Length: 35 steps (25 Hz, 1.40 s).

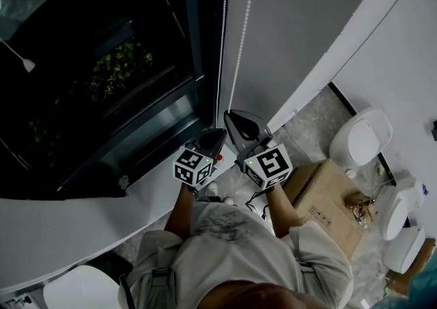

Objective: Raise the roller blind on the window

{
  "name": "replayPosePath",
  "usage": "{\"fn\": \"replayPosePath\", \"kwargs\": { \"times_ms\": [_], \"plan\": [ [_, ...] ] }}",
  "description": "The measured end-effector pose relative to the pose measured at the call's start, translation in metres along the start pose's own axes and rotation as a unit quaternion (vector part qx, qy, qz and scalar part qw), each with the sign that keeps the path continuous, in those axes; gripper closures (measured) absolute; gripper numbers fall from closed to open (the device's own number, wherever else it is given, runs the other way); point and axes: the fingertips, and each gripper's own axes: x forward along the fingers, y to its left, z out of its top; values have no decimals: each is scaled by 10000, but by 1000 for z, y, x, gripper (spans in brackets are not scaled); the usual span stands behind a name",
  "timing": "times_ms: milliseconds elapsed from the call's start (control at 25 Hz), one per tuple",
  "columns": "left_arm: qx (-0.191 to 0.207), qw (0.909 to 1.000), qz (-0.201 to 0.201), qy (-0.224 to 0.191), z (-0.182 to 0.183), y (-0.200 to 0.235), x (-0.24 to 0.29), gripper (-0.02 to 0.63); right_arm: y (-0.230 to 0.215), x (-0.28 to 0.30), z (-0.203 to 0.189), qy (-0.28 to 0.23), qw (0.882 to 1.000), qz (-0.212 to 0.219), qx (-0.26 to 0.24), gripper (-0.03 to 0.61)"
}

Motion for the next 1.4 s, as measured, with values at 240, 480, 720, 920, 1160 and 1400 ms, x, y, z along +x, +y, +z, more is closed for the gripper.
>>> {"fn": "replayPosePath", "kwargs": {
  "times_ms": [240,480,720,920,1160,1400],
  "plan": [
    [-31,9999,39,98,-14,4,2,603,1,1,-14,138,9999,-9,26,568],
    [-102,9997,73,216,-30,4,3,603,5,0,-29,259,9996,31,87,568],
    [-9,9997,198,162,-29,9,-2,601,6,1,-29,269,9996,44,46,568],
    [-19,9998,205,18,-16,7,-14,557,4,2,-30,275,9996,22,23,568],
    [212,9984,192,-478,46,-2,-39,534,-1,3,-30,257,9997,-13,42,568],
    [742,9915,47,-1063,138,-16,-59,517,0,4,-30,234,9997,-21,28,568]
  ]
}}
